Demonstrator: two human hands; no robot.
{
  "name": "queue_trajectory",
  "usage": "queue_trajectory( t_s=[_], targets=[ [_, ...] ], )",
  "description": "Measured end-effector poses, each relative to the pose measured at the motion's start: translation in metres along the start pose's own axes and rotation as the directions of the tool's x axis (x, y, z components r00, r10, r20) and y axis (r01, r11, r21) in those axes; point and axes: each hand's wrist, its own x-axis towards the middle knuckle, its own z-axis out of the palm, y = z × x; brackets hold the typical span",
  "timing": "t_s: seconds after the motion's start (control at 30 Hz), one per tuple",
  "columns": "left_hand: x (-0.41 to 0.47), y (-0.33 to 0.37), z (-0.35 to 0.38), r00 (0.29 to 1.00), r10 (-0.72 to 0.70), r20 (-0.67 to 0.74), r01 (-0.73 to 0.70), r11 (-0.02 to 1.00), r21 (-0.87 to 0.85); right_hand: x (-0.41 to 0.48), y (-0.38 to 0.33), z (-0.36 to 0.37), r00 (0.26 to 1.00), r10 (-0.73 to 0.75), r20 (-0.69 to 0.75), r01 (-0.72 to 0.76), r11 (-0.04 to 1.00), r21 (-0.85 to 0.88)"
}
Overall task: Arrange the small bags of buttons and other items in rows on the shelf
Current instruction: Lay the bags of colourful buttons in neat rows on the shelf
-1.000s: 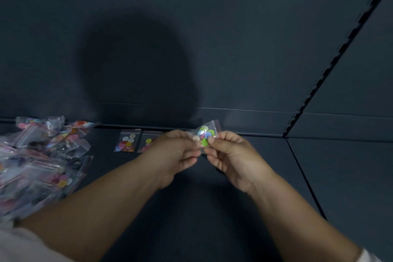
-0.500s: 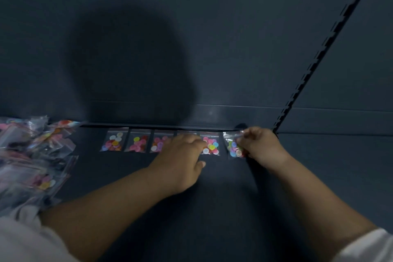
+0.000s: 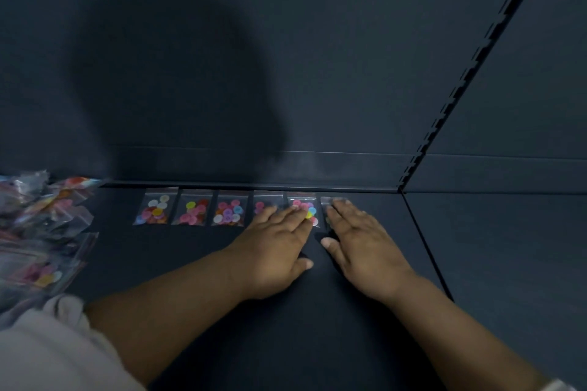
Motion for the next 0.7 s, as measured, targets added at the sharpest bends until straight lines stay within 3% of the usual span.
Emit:
queue_trajectory(
  t_s=[0.3,0.43,0.7],
  targets=[
    [0.000,-0.003,0.002,1.000,0.017,-0.026,-0.018,1.000,-0.025,0.003,0.000,0.004,1.000,0.015,0.012,-0.015,0.999,-0.049],
    [-0.005,-0.004,-0.004,0.998,0.022,-0.055,-0.025,0.999,-0.042,0.000,-0.003,-0.003,1.000,0.023,0.006,-0.023,1.000,0.016],
    [-0.034,-0.028,-0.017,0.972,-0.062,-0.226,0.055,0.998,-0.038,0.007,-0.043,-0.022,0.995,-0.022,-0.100,0.027,0.998,0.056]
  ],
)
